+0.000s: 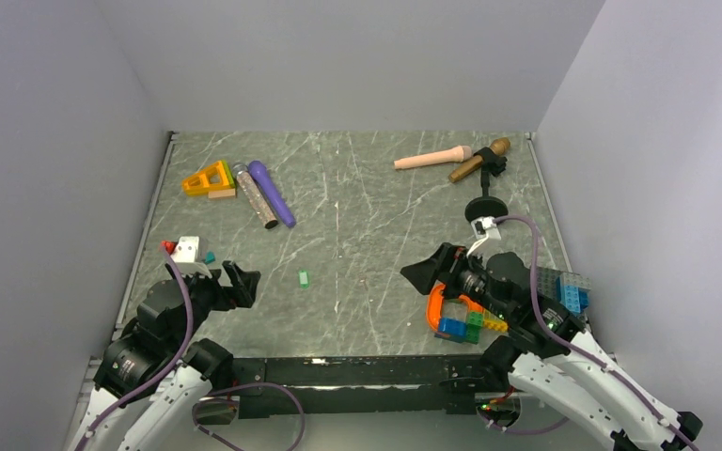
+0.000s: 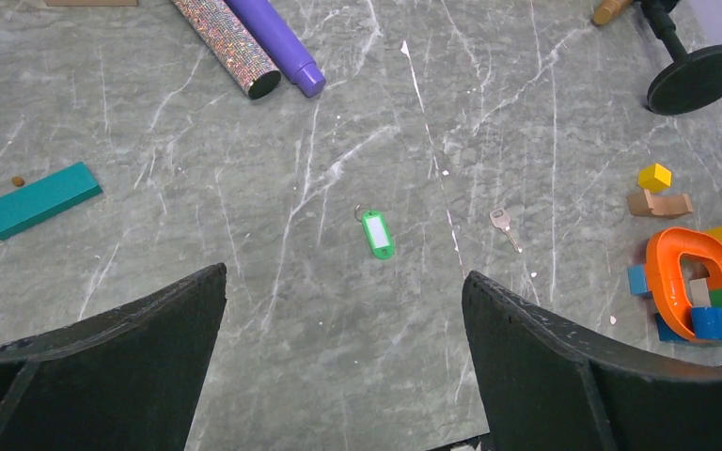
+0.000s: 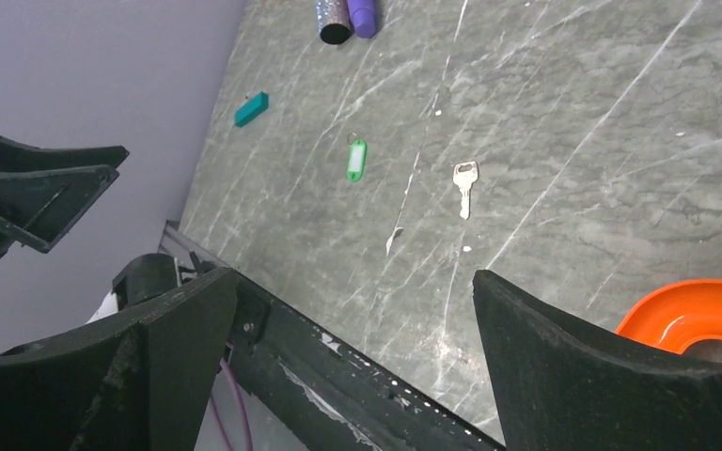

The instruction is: Remove the keys from the keyring

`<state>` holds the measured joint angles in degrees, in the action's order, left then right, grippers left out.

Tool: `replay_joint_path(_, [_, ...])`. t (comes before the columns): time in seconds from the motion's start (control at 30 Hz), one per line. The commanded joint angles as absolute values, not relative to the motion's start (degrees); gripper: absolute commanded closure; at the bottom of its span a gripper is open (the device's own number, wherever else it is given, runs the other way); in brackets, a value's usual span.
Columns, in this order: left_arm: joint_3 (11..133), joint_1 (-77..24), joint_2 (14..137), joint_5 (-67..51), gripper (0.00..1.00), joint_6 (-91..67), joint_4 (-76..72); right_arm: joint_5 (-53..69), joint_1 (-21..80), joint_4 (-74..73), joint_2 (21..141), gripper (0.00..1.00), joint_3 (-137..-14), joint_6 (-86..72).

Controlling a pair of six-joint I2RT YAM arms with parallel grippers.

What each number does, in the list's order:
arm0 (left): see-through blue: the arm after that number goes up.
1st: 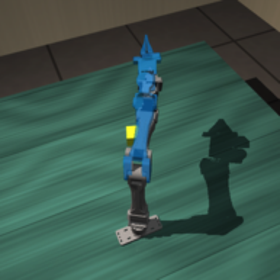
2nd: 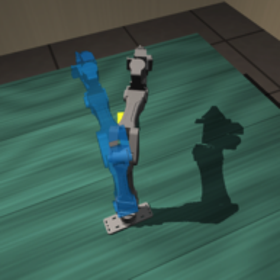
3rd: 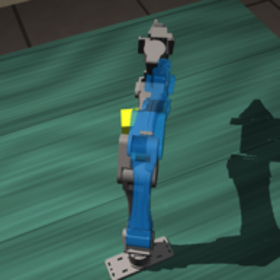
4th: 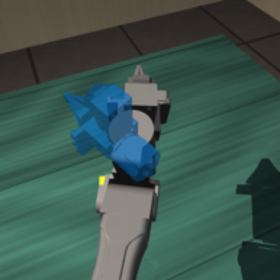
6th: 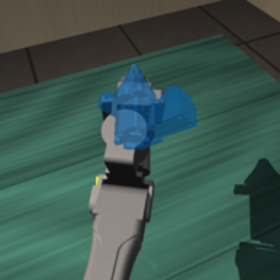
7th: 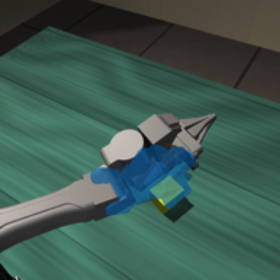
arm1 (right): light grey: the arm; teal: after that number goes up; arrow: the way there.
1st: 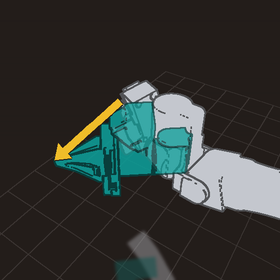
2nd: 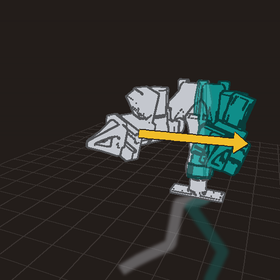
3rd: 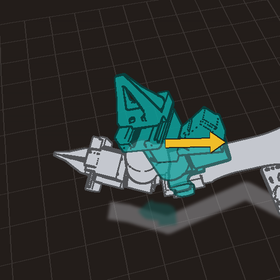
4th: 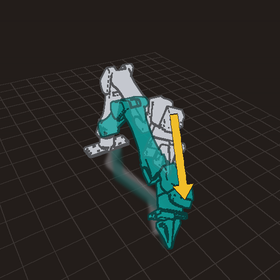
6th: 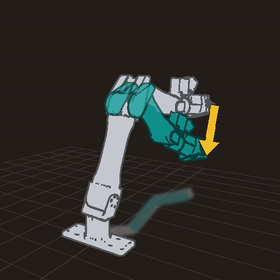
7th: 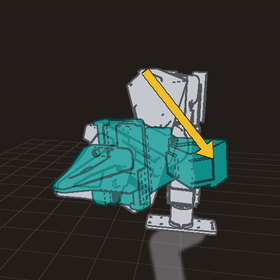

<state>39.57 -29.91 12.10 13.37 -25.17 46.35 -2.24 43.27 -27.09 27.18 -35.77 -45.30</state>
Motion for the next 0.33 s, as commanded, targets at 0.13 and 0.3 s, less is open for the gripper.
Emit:
replay_joint_path(0.13, [39.44,-29.65,11.96,12.96,0.01,-25.49,45.00,-0.27,43.24,-23.38,29.79,0.00,-35.78,-47.23])
replay_joint_path(0.3, [39.46,-29.62,12.01,12.99,0.01,-25.49,45.06,-0.31,43.23,-22.55,31.89,0.00,-36.18,-47.52])
